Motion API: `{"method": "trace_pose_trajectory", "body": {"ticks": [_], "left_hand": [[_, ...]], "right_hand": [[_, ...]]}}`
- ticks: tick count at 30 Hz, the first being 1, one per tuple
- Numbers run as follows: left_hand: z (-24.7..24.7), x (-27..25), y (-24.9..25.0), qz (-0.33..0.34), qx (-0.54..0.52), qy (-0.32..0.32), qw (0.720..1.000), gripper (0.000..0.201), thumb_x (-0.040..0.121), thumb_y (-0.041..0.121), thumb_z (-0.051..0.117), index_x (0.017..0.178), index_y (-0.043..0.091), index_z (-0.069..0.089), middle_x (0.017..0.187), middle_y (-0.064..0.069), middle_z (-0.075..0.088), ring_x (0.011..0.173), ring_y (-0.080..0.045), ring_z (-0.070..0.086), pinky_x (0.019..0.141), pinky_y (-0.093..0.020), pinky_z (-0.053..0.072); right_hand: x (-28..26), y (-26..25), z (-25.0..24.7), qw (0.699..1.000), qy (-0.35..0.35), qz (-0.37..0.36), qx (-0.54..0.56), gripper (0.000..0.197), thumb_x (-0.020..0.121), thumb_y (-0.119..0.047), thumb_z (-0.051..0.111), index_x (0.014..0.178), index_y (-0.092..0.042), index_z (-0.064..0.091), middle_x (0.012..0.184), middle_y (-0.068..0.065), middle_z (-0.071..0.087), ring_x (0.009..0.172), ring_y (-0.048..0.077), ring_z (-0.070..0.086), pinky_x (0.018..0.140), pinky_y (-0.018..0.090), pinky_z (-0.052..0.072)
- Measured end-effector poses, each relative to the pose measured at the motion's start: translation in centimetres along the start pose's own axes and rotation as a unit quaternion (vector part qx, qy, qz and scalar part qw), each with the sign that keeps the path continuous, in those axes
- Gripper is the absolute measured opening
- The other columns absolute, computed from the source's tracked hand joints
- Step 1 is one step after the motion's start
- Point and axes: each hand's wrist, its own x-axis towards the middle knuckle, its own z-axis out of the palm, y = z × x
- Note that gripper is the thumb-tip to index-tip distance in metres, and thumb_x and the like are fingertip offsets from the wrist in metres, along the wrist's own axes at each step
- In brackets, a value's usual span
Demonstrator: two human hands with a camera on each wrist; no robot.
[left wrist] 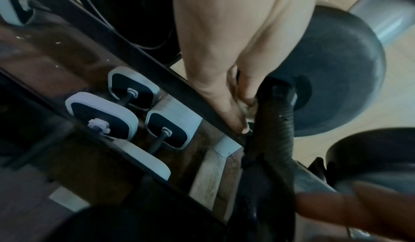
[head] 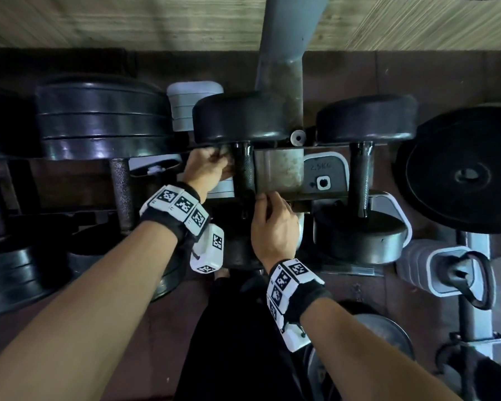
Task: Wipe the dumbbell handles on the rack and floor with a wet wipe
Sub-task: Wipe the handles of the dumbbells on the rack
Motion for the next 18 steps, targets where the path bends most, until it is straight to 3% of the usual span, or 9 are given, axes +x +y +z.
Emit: {"method": "trace_pose_trajectory", "body": {"ticks": [2,4,7,10,12,14,18], "left_hand": [[0.1,0.3,0.1,0.000,-0.006,-0.010,1.000,0.027,0.096,-0.011,0.048,0.082,0.010,0.060,0.090,-0.014,0.067,0.071,-0.014,0.070,0.071,-0.025,0.061],[0.4,0.2,0.2,-0.008,-0.004,-0.012,1.000,0.027,0.096,-0.011,0.048,0.083,0.009,0.060,0.082,-0.009,0.063,0.060,-0.008,0.066,0.061,-0.020,0.058],[0.9,-0.1,0.8,-0.022,-0.020,-0.033,0.999,0.029,0.097,-0.011,0.044,0.087,0.009,0.062,0.086,-0.007,0.066,0.071,-0.013,0.067,0.060,-0.019,0.057],[0.7,-0.6,1.4,-0.020,-0.040,-0.051,0.998,0.026,0.099,-0.009,0.043,0.090,0.006,0.062,0.082,-0.004,0.068,0.067,-0.009,0.069,0.064,-0.021,0.057],[0.4,-1.0,1.1,0.014,-0.010,-0.020,1.000,0.015,0.099,0.000,0.049,0.094,-0.001,0.063,0.084,-0.013,0.066,0.071,-0.015,0.068,0.069,-0.024,0.058],[0.2,-1.9,0.6,0.076,0.061,0.042,0.994,0.022,0.096,0.015,0.058,0.092,-0.004,0.067,0.084,-0.015,0.066,0.076,-0.023,0.068,0.075,-0.034,0.058],[1.6,-3.7,1.0,0.209,0.219,0.128,0.945,0.026,0.093,0.026,0.062,0.088,0.003,0.075,0.078,-0.009,0.074,0.072,-0.022,0.069,0.071,-0.031,0.051]], "right_hand": [[0.1,0.3,0.0,1.000,-0.005,-0.008,0.005,0.035,0.095,-0.035,0.038,0.083,-0.014,0.063,0.079,0.004,0.069,0.078,0.030,0.064,0.067,0.039,0.044],[0.0,0.3,0.1,1.000,-0.009,-0.014,0.010,0.038,0.093,-0.037,0.035,0.081,-0.014,0.063,0.077,0.004,0.068,0.076,0.030,0.063,0.066,0.039,0.045],[0.1,0.3,0.0,1.000,-0.010,-0.016,0.018,0.038,0.091,-0.036,0.036,0.080,-0.013,0.064,0.077,0.005,0.068,0.074,0.032,0.062,0.065,0.042,0.049],[0.0,0.1,-0.2,0.999,-0.018,-0.006,0.028,0.040,0.089,-0.036,0.035,0.078,-0.011,0.065,0.078,0.005,0.068,0.074,0.033,0.063,0.067,0.043,0.050],[0.0,0.2,-0.3,0.999,-0.018,-0.001,0.038,0.039,0.088,-0.035,0.036,0.077,-0.011,0.064,0.077,0.005,0.068,0.074,0.033,0.063,0.068,0.045,0.051],[0.0,0.2,-0.4,0.999,-0.019,0.003,0.045,0.037,0.088,-0.034,0.037,0.076,-0.012,0.064,0.077,0.004,0.067,0.075,0.032,0.062,0.069,0.046,0.051],[0.0,0.1,-0.3,0.998,-0.026,0.014,0.049,0.034,0.085,-0.034,0.037,0.076,-0.015,0.065,0.077,0.002,0.067,0.074,0.030,0.063,0.071,0.047,0.052]]}}
